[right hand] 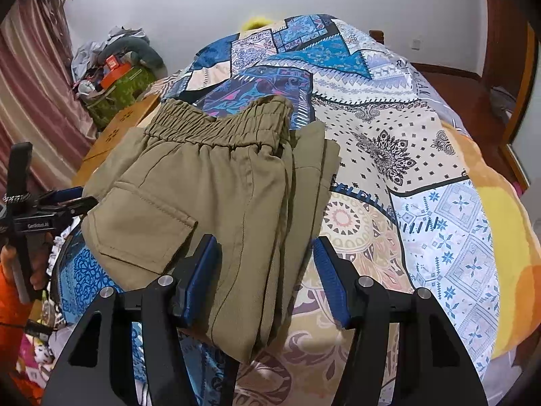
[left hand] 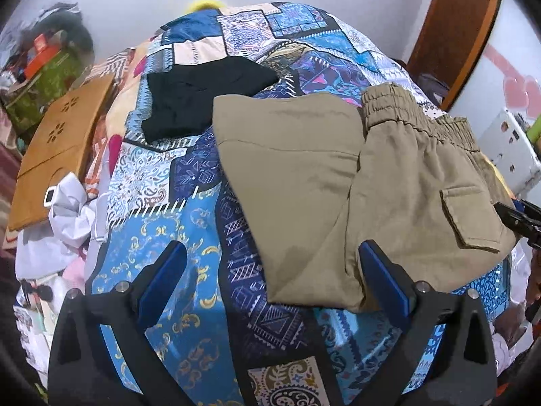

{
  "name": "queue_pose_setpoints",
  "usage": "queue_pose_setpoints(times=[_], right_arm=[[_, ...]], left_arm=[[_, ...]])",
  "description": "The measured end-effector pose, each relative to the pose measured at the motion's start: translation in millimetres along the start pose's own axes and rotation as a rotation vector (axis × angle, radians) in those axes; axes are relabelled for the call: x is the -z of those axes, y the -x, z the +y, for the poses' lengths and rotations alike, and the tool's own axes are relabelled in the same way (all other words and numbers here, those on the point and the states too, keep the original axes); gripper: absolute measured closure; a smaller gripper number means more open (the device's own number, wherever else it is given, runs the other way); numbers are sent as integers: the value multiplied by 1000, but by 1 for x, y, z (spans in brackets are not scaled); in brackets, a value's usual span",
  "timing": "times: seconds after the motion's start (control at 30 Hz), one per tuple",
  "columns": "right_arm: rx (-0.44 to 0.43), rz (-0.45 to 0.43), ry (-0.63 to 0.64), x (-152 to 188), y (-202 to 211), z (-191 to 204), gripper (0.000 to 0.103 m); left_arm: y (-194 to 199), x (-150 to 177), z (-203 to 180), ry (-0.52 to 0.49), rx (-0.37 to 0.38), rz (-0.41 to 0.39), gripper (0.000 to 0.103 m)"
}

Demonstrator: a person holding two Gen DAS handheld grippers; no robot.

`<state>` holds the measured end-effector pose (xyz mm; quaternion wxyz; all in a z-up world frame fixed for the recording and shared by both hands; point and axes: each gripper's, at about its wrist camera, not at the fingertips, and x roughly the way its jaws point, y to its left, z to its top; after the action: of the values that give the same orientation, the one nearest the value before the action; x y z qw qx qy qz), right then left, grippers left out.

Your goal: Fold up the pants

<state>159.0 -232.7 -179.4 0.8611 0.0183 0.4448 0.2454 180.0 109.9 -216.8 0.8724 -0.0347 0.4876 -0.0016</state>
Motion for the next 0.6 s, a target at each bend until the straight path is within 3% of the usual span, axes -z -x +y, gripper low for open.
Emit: queue_pose_setpoints(times=[0.1, 0.17, 0.3, 0.4, 0.5, 0.6], right_arm=[[1, -7, 8, 1, 0, 0, 48], [-1, -10, 0, 1, 0, 0, 48], [-5, -18, -7, 3, 0, 0, 48], [3, -17, -11, 3, 2, 1, 48], [-2, -15, -14, 2, 5, 0, 50], [9, -18, -12, -1, 13, -3, 54]], left_arm=[[4, 9, 3, 20, -6, -13, 3], [6, 16, 7, 15, -77, -4, 9], [7, 23, 26, 73, -7, 19, 9], [8, 20, 26, 65, -22, 17, 9], [15, 16, 16, 27, -81, -7, 14], [26, 4, 7, -41, -233, -54, 24]])
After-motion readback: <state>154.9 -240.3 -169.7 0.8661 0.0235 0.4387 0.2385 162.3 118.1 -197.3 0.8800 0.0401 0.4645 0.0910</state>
